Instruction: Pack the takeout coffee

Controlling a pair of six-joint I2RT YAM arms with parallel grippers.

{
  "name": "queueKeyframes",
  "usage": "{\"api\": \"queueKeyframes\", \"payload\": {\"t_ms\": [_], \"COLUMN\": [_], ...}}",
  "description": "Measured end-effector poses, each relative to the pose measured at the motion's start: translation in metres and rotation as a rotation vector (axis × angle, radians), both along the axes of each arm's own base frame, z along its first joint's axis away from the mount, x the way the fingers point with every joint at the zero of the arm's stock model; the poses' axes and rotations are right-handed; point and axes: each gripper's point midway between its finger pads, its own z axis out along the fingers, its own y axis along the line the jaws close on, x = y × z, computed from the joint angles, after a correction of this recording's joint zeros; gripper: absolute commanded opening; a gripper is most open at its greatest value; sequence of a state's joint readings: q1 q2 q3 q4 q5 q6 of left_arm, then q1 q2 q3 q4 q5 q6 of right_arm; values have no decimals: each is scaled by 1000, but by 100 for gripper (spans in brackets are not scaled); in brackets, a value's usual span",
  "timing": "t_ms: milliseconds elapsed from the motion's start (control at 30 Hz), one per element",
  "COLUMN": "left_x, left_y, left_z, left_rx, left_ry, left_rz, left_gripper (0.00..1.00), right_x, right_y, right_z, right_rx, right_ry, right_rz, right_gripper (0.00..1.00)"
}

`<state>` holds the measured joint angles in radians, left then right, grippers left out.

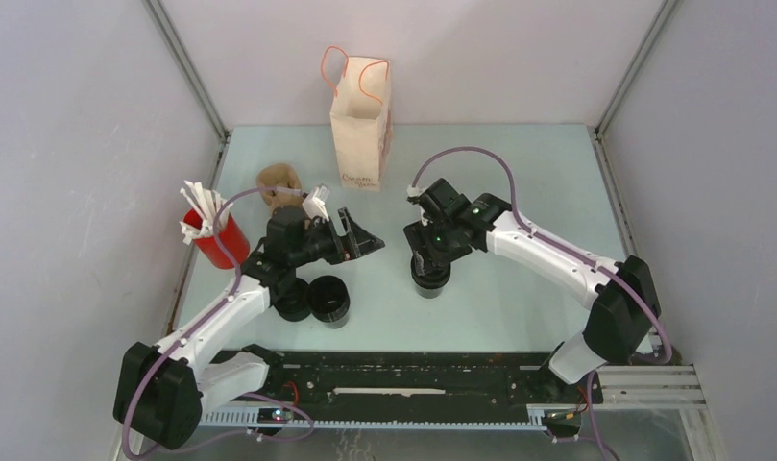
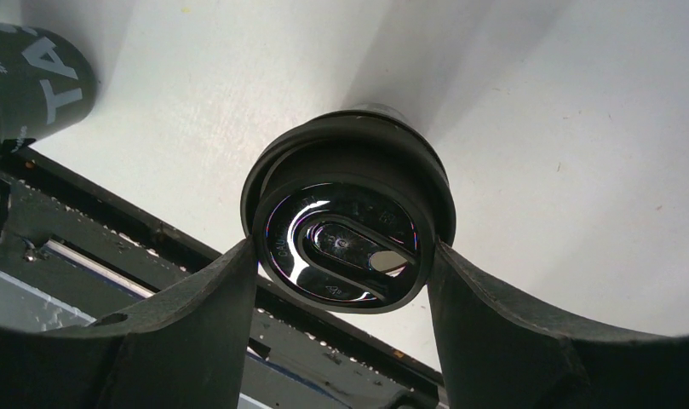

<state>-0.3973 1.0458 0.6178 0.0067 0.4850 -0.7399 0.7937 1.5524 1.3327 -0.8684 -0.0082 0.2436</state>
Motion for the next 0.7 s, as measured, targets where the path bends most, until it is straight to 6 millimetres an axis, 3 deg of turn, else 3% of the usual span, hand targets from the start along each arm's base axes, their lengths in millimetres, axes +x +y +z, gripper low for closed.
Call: {"api": "queueKeyframes", "payload": {"t_ms": [700], "left_x": [0], "left_y": [0], "left_z": [-1], "left_rx": [10], "left_ry": [-9], "left_rz": [-6], "left_gripper": [91], "right_x": [-2], "right_y": [-1], "right_z": [-12], "right_rx": [-84], "right_ry": [40], "right_rz": [9], "right_gripper": [68]}}
